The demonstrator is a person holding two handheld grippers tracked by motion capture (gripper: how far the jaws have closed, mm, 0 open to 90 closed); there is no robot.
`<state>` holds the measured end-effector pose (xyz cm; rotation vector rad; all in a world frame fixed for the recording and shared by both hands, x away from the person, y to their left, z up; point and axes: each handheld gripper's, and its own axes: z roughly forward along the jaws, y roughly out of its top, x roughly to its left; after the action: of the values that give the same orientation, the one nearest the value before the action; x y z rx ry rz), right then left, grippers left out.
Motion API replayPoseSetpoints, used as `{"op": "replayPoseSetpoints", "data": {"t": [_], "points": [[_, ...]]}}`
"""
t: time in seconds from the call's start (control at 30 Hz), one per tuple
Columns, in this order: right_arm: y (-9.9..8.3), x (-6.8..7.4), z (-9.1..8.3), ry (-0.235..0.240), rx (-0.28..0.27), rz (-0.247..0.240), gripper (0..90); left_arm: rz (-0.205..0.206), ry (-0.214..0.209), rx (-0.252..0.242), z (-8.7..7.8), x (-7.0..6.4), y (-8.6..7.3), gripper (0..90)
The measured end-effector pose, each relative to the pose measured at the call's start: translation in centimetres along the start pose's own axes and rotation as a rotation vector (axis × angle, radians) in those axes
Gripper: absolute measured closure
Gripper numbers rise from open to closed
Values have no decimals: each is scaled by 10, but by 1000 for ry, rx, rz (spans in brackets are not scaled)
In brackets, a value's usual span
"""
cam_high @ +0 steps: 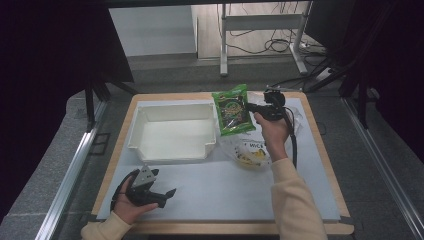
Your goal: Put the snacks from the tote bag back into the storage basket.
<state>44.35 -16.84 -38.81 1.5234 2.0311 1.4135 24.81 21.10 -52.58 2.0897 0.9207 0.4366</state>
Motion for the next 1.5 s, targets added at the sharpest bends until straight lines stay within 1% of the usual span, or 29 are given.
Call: {"op": "replayPoseSetpoints", "data": {"t": [0.13,0.4,0.73,0.87,1.5], "points": [[0,3,4,5,-8,-1,897,1,-1,0,0,0,0,78],[1,11,9,22,-2,-4,898,1,-1,0,0,0,0,77],[0,21,20,43,8,-12,898,-2,-2,-2,0,0,0,78],[-1,27,27,54,13,-17,897,-4,-2,-4,0,0,0,78],[2,44,37,81,27,-33,898,-2,-4,-1,0,1,0,78]]}}
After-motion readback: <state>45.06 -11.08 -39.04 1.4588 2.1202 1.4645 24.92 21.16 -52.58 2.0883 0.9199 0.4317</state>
